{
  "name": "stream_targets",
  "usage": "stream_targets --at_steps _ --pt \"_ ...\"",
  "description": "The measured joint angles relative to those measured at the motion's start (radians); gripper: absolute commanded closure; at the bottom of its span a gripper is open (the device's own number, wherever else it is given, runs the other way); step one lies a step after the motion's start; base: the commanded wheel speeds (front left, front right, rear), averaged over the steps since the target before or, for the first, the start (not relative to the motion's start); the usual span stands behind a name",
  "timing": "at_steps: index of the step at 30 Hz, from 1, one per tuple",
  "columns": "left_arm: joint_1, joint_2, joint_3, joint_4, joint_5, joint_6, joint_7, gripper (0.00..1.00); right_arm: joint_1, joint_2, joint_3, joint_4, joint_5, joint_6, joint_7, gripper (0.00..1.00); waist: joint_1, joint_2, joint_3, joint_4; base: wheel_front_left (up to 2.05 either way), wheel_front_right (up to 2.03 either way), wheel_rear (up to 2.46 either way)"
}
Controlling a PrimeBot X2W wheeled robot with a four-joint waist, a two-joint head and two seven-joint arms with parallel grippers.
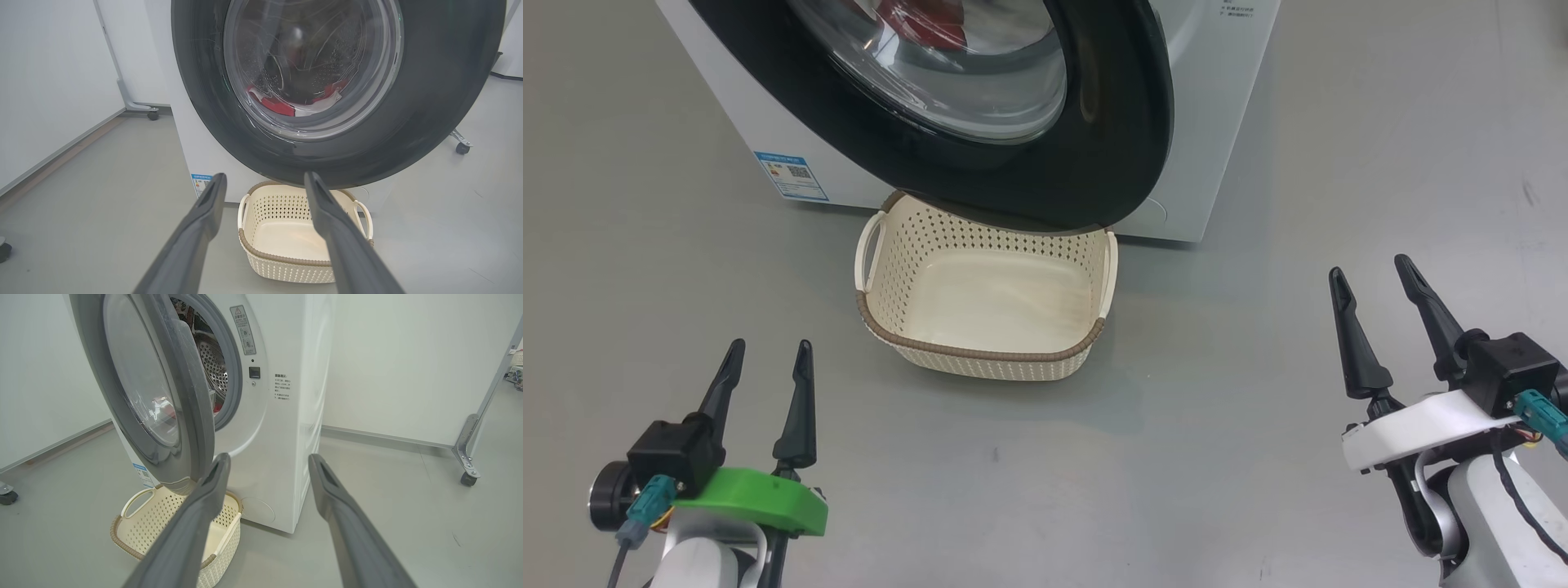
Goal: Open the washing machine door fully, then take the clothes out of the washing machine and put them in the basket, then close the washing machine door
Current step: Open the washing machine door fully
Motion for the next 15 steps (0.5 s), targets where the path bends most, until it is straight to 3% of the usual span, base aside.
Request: stream_targets --at_steps 15 --pt "0.003 0.0 -0.001 0.0 0.006 0.0 0.0 0.0 0.019 0.01 -0.009 -0.012 -0.017 -0.009 -0.001 0.0 0.0 0.0 -0.007 0.0 0.0 0.0 0.0"
